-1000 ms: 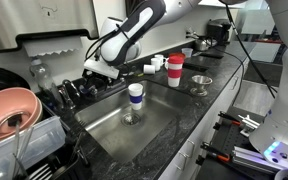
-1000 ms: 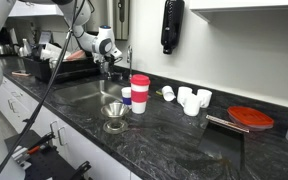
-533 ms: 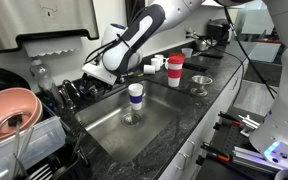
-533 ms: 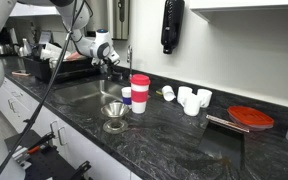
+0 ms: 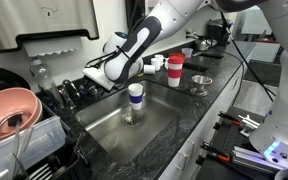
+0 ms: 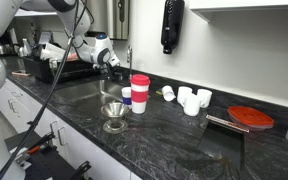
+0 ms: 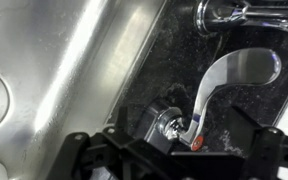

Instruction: Open the tap with the left tap handle

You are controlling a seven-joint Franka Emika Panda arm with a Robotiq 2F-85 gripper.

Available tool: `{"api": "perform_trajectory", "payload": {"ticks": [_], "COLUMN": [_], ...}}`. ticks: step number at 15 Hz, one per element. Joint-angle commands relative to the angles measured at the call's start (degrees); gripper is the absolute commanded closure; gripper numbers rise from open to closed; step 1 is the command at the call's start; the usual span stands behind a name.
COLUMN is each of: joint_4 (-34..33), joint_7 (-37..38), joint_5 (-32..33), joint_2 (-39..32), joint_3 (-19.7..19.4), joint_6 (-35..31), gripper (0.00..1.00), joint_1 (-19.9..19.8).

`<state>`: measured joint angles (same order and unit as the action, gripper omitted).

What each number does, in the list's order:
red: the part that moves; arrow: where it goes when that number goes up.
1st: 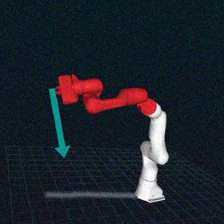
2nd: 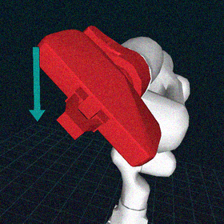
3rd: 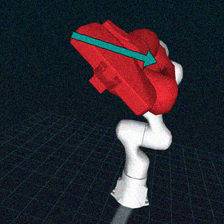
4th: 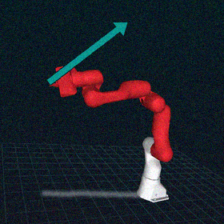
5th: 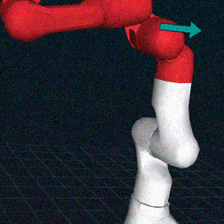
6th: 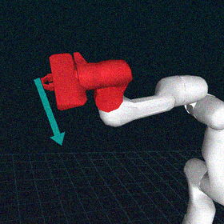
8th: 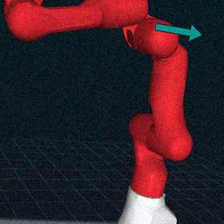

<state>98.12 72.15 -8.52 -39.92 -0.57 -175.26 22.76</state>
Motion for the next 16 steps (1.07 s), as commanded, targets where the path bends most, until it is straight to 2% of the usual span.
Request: {"api": "perform_trajectory", "payload": {"ticks": [1,4,16], "joint_4": [-1.06,-2.32,-9.84], "joint_7": [-2.51,-4.68,-11.75], "joint_5": [-2.83,-3.65,-6.75], "joint_2": [-0.93,-1.41,-6.82], "joint_3": [2.79,5.55,10.37], "joint_6": [-2.10,-1.26,0.32], "gripper": [0.00,0.00,0.00], "joint_1": [-1.32,-2.80,-7.01]}}
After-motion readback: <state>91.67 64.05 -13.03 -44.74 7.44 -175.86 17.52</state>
